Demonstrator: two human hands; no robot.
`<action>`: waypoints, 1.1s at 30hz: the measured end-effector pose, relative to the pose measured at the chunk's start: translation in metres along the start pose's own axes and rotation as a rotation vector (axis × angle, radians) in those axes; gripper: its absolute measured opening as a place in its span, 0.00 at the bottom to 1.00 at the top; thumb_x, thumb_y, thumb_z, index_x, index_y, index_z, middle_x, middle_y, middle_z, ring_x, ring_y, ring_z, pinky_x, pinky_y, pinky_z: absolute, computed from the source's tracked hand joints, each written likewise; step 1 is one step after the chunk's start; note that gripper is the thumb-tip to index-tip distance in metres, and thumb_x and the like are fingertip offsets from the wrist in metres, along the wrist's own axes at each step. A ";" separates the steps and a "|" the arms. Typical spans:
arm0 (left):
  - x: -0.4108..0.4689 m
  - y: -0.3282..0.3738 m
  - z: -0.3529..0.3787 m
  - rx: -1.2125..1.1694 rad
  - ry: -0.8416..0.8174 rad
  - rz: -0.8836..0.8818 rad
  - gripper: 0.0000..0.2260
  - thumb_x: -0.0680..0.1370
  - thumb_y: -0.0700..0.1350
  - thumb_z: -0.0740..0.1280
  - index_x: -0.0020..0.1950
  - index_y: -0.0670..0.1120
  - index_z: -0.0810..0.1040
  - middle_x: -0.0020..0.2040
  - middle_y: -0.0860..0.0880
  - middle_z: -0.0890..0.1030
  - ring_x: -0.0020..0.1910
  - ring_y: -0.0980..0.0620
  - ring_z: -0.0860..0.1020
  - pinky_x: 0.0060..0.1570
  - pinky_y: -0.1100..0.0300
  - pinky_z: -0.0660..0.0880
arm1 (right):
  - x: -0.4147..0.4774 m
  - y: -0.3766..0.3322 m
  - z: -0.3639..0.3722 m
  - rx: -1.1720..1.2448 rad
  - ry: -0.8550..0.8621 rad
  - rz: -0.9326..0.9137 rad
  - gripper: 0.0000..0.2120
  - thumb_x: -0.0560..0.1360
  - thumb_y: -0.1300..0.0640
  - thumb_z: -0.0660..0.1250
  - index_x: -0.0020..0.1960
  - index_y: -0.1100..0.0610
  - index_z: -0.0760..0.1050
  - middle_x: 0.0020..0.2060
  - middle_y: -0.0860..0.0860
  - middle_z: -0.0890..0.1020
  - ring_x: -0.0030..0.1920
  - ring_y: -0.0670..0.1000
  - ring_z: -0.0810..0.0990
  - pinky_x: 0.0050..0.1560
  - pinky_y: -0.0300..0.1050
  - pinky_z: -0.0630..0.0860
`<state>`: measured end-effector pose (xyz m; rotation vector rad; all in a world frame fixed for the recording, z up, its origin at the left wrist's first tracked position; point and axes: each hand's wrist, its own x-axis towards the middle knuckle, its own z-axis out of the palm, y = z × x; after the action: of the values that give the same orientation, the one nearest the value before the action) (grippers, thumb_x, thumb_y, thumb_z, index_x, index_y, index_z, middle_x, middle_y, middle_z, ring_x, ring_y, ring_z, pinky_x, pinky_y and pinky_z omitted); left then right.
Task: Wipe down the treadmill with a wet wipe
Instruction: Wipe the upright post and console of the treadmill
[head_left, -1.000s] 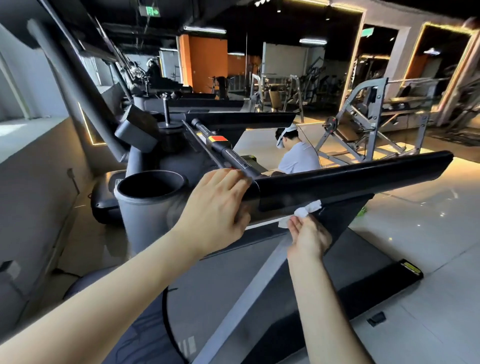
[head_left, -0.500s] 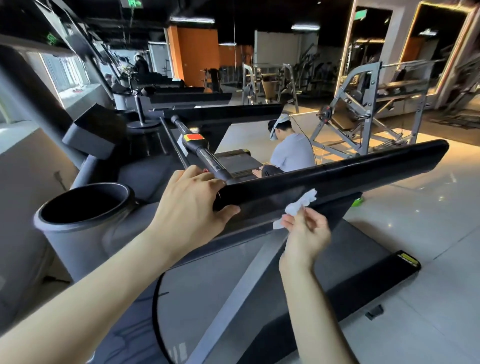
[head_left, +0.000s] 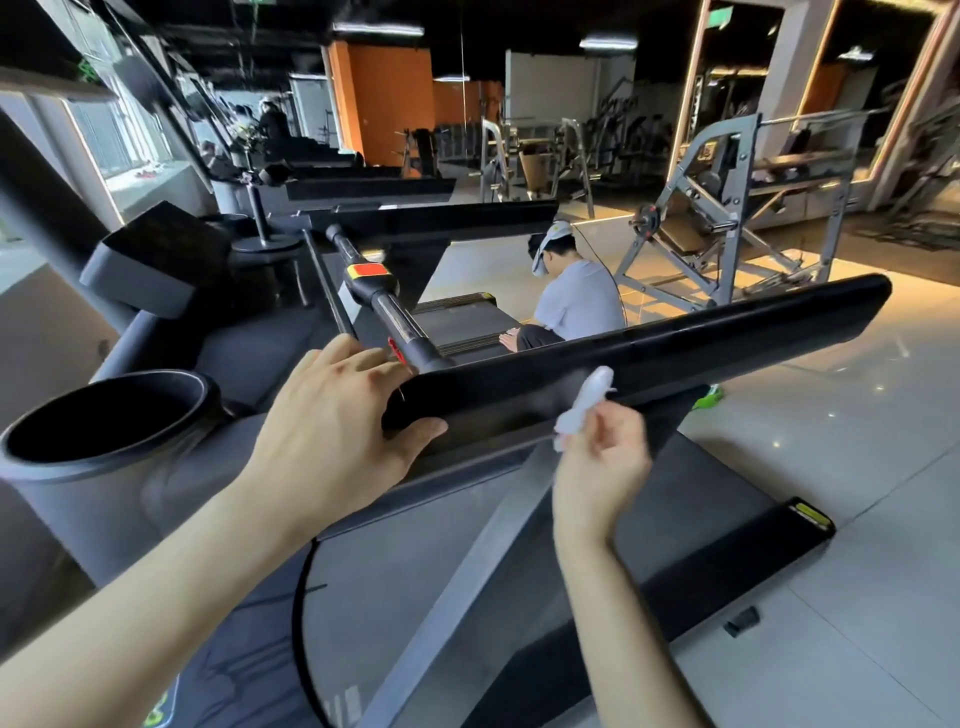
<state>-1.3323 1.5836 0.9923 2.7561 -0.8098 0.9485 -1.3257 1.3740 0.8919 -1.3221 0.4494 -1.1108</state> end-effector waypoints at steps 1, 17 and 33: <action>0.000 0.000 0.000 -0.008 0.001 -0.003 0.21 0.75 0.65 0.65 0.52 0.49 0.85 0.42 0.55 0.81 0.47 0.48 0.73 0.46 0.49 0.74 | 0.009 0.000 -0.001 -0.012 0.051 0.013 0.08 0.78 0.61 0.67 0.43 0.49 0.76 0.36 0.45 0.84 0.40 0.57 0.83 0.45 0.55 0.80; -0.004 0.001 -0.001 0.001 -0.015 -0.027 0.25 0.76 0.67 0.61 0.59 0.50 0.84 0.47 0.57 0.81 0.49 0.51 0.73 0.49 0.53 0.74 | 0.058 -0.056 0.009 -0.672 -0.276 -0.723 0.15 0.77 0.57 0.55 0.48 0.59 0.80 0.44 0.57 0.80 0.35 0.63 0.79 0.32 0.44 0.62; -0.002 0.007 -0.003 0.013 -0.016 -0.060 0.23 0.76 0.65 0.65 0.58 0.50 0.84 0.46 0.57 0.81 0.48 0.48 0.75 0.49 0.52 0.73 | 0.105 -0.048 -0.006 -0.633 -0.538 -0.806 0.10 0.80 0.57 0.59 0.41 0.56 0.72 0.42 0.55 0.80 0.40 0.63 0.78 0.35 0.44 0.61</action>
<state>-1.3384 1.5791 0.9931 2.7857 -0.7210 0.9250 -1.3013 1.2893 0.9675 -2.4038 -0.1940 -1.2172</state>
